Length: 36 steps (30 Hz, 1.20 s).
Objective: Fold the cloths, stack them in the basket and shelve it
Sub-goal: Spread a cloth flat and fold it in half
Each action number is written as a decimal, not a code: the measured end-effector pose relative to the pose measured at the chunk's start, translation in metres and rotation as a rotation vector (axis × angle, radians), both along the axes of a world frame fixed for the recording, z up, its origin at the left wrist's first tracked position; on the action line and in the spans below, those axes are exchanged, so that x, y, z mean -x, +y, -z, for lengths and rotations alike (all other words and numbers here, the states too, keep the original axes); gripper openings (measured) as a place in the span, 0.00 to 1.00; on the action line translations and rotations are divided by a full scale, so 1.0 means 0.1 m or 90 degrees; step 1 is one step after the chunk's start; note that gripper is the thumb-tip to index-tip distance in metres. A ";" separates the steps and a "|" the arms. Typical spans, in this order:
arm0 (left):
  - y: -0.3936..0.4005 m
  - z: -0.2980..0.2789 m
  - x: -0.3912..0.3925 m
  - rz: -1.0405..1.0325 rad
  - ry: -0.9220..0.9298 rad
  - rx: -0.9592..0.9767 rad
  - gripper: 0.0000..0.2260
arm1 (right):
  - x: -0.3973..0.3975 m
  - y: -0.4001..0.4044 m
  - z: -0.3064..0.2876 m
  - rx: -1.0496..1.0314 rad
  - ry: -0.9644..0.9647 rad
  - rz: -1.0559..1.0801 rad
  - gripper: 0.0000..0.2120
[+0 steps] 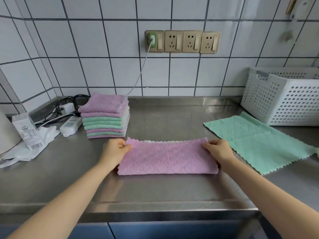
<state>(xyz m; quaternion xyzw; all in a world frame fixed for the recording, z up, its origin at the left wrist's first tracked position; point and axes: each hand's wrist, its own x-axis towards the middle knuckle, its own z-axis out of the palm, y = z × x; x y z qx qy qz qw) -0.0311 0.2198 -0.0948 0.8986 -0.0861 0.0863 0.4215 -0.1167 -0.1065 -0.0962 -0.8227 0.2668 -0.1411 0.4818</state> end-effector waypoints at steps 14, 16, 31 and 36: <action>-0.15 0.04 -0.12 -0.044 -0.049 -0.098 0.08 | -0.09 0.02 0.01 0.108 0.006 0.033 0.11; -0.15 0.05 -0.14 -0.043 -0.034 -0.110 0.10 | -0.10 0.01 0.00 0.104 0.009 0.037 0.11; -0.50 -0.14 0.98 0.311 -0.131 -0.400 0.32 | 0.61 0.70 -0.26 0.635 -0.161 -0.375 0.12; -0.41 -0.01 1.17 0.359 -0.025 -0.508 0.45 | 0.79 0.69 0.05 0.643 -0.130 -0.459 0.19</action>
